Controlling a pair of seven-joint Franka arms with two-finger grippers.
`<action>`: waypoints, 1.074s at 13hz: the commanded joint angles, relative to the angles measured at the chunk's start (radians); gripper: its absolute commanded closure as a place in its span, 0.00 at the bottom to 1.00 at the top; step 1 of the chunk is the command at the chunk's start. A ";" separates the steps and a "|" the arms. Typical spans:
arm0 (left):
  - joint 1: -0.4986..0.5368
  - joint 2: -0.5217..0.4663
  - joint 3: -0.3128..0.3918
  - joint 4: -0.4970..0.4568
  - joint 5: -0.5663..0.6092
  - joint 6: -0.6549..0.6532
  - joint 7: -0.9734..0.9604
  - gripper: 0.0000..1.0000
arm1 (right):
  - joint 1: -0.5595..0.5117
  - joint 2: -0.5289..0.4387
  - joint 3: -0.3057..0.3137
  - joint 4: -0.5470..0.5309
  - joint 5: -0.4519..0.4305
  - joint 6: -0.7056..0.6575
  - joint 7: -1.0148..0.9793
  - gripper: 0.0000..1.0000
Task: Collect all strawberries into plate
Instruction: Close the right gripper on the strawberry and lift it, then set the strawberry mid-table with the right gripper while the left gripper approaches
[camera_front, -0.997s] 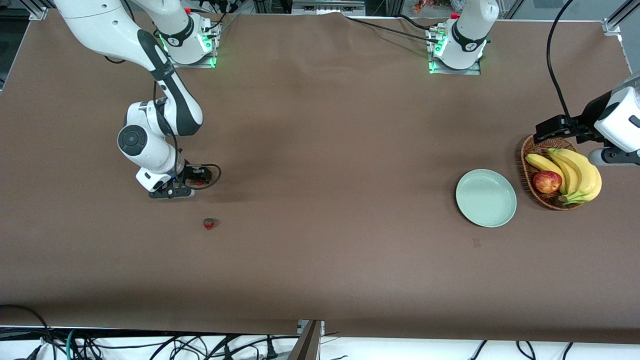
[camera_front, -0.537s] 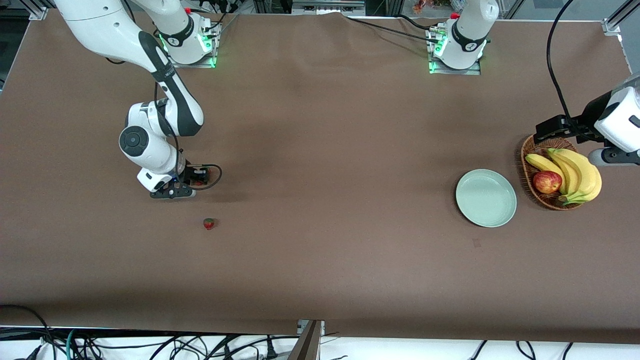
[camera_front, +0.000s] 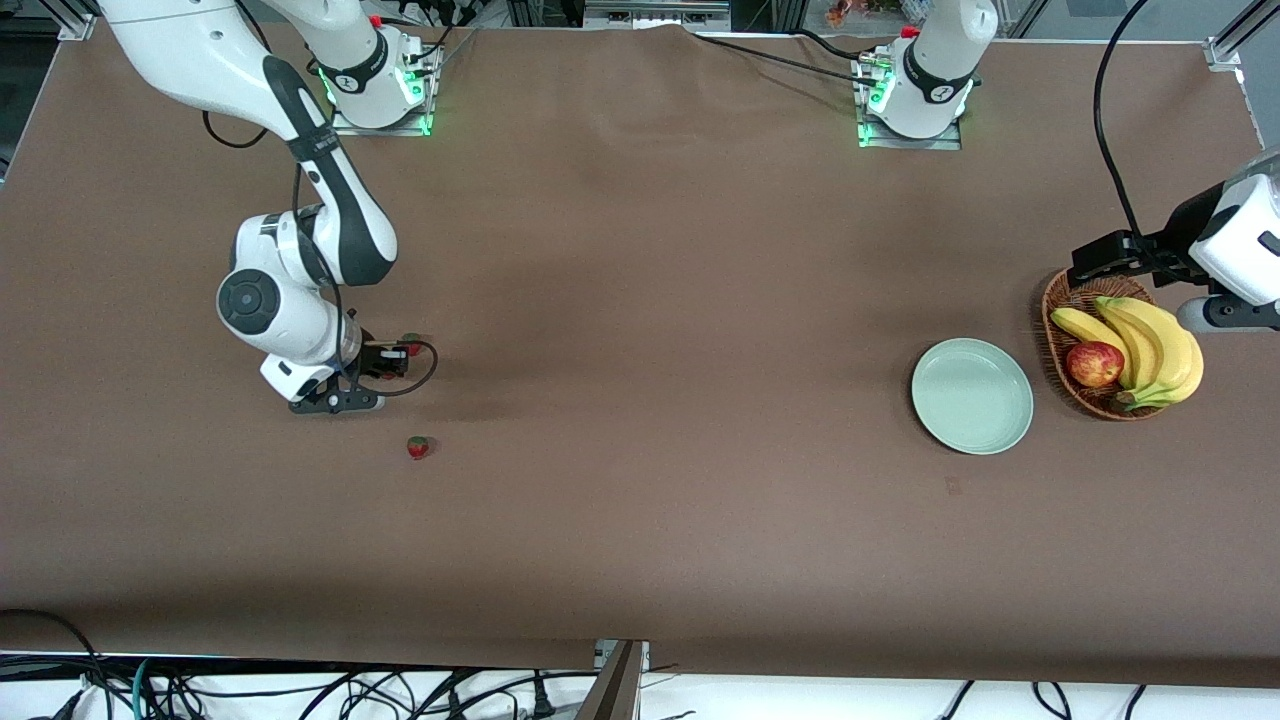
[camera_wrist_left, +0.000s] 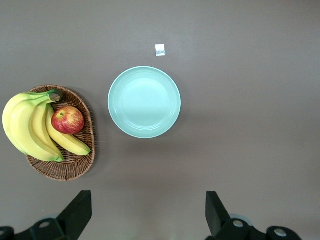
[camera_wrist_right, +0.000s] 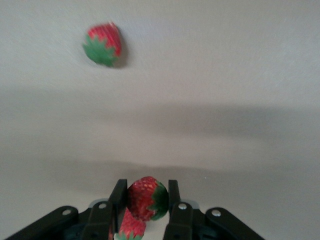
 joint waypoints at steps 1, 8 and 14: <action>0.000 0.042 0.001 0.035 0.007 -0.013 0.018 0.00 | 0.009 0.001 0.001 0.099 0.020 -0.115 0.011 0.65; -0.009 0.075 -0.003 0.036 0.006 -0.004 0.019 0.00 | 0.228 0.092 0.016 0.340 0.111 -0.172 0.370 0.65; 0.000 0.157 -0.003 0.035 0.016 0.036 0.021 0.00 | 0.443 0.242 0.018 0.573 0.170 -0.158 0.770 0.64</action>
